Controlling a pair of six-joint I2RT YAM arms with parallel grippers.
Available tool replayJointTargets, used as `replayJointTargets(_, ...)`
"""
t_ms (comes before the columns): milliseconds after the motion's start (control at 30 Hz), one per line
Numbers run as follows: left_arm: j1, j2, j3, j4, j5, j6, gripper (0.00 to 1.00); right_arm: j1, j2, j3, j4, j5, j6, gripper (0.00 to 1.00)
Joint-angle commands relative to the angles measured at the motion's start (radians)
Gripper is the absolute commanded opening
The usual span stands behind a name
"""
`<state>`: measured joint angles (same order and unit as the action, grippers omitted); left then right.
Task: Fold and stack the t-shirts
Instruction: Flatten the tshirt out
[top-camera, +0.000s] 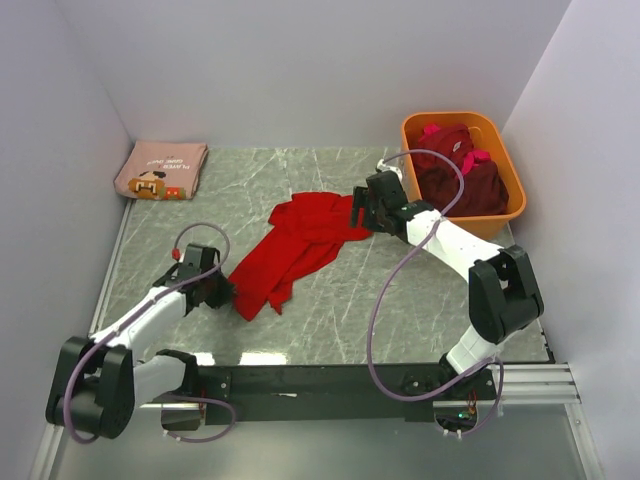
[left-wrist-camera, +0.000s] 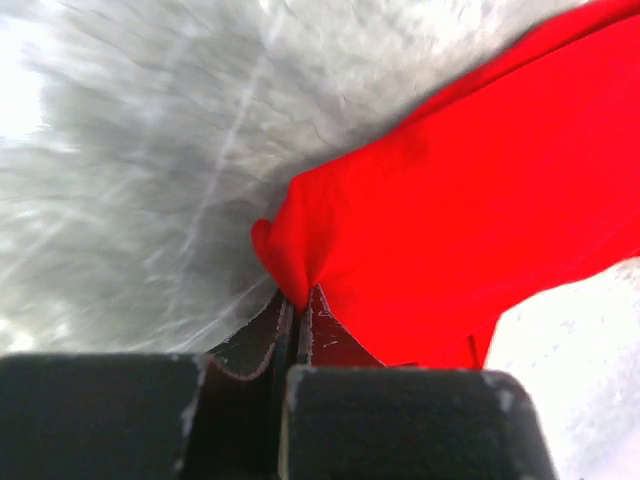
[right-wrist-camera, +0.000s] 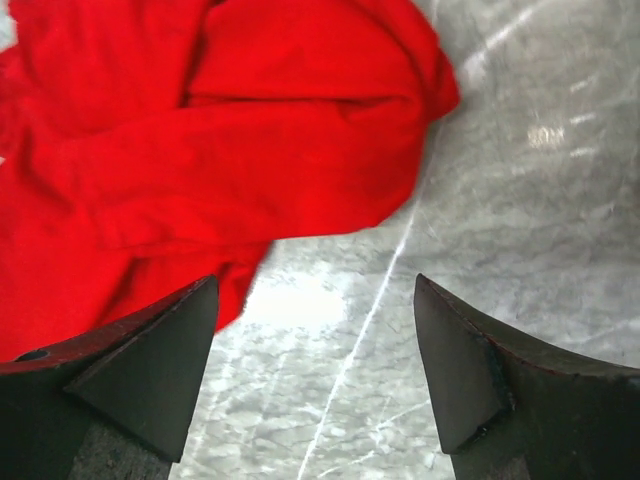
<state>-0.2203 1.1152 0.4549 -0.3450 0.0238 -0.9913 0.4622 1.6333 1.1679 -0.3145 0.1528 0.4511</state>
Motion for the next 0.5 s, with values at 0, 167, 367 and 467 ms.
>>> replayJointTargets(0, -0.001, -0.064, 0.088, -0.144, -0.172, -0.013, 0.01, 0.0, -0.018, -0.011, -0.002, 0.031, 0.006, 0.84)
replayJointTargets(167, 0.013, -0.063, 0.175, -0.19, -0.231, 0.005, 0.01, -0.002, 0.075, 0.065, -0.029, 0.053, -0.003, 0.79)
replayJointTargets(367, 0.024, -0.026, 0.209, -0.17, -0.214, 0.005, 0.01, -0.003, 0.186, 0.125, -0.073, 0.094, 0.029, 0.76)
replayJointTargets(467, 0.025, -0.006, 0.22, -0.172, -0.208, 0.013, 0.01, -0.007, 0.232, 0.148, -0.083, 0.125, 0.038, 0.76)
